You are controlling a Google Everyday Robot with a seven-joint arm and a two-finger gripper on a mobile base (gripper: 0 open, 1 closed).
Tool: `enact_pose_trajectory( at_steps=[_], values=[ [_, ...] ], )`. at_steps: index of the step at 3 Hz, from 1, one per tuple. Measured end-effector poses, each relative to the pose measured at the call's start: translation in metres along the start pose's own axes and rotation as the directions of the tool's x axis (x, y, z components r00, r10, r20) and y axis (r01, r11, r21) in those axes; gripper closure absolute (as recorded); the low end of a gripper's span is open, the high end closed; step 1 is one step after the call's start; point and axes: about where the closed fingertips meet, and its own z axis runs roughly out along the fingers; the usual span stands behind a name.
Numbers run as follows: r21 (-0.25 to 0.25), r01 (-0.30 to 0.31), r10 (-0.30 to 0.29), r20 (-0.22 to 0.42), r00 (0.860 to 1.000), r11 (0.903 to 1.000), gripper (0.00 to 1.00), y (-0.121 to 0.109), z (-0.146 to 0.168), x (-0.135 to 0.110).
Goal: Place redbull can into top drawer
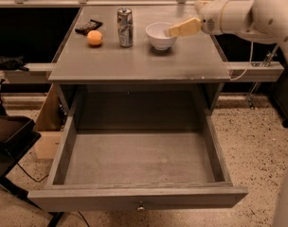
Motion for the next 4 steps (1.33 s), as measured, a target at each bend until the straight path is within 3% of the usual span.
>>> enact_pose_trajectory(
  at_steps=[1,2,3,4],
  values=[
    [-0.072,-0.001,0.009,0.111,0.994,0.9974,0.0,-0.001,0.058,-0.023],
    [-0.091,-0.014,0.03,0.167,0.986,0.9957,0.0,-0.002,0.094,-0.053],
    [-0.074,-0.028,0.041,0.186,0.982,0.9968,0.0,-0.002,0.121,-0.075],
    [-0.072,-0.058,0.07,0.169,0.983,0.9957,0.0,0.005,0.152,-0.081]
  ],
)
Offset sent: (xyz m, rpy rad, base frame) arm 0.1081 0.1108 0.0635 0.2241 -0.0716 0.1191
